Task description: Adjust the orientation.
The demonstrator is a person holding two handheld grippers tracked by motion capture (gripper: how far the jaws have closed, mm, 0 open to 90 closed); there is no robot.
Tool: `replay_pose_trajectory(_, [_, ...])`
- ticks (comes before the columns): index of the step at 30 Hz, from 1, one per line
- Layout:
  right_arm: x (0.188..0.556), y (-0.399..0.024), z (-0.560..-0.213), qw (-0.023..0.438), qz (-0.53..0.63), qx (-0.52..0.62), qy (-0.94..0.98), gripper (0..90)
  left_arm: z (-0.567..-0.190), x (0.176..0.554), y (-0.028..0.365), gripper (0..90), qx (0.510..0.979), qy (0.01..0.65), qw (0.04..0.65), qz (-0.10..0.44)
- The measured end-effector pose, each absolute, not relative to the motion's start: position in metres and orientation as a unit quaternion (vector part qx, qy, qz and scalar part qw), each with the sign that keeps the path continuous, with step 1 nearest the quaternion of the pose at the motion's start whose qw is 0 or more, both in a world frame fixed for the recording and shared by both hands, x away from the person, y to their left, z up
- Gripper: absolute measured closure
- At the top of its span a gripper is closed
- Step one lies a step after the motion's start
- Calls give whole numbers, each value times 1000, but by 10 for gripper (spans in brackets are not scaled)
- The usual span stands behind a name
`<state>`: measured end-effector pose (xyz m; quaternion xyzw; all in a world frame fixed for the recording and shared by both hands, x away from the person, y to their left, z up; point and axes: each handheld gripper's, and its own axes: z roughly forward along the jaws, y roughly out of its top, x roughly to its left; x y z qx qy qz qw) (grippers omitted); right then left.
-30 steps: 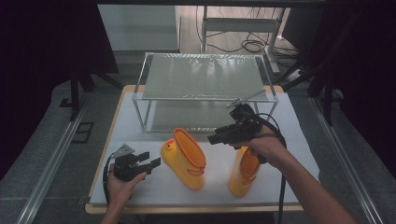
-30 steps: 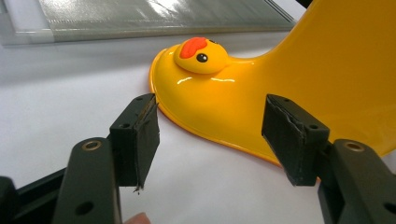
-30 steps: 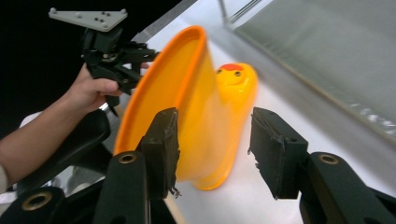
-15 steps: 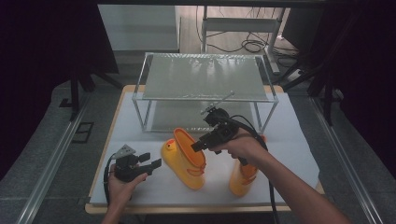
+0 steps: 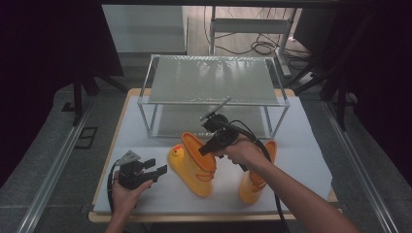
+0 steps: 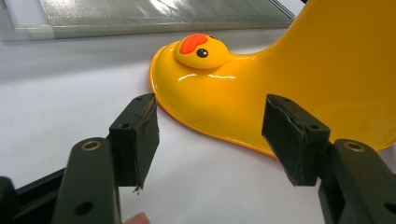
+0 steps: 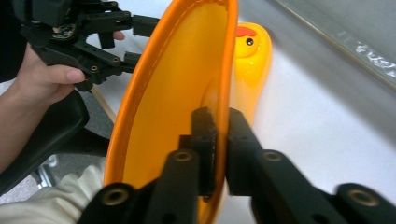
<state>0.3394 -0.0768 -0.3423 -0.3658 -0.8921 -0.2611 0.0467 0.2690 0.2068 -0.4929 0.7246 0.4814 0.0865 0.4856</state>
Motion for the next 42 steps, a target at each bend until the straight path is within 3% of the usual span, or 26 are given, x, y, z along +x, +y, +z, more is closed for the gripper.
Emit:
replay_pose_trajectory(7, [339,-82,-337,32,-279,-376,-883,865,-493,269,207,364,724,481,486,87])
replay_pose_trajectory(16, [333,-127,-319,-1,-292,-406,-866,866,-493,270,206,365,724,481,487,85])
replay_pose_trajectory(29, [331,-142,-332,11,-292,-438,-850,866,-494,271,205,366,724,481,487,84])
replay_pose_trajectory(35, [329,-128,-325,9,-302,-430,-851,867,-494,271,205,368,723,481,489,82])
replay_pose_trajectory(42, [327,-128,-336,36,-297,-433,-850,864,-493,271,210,368,719,483,492,84])
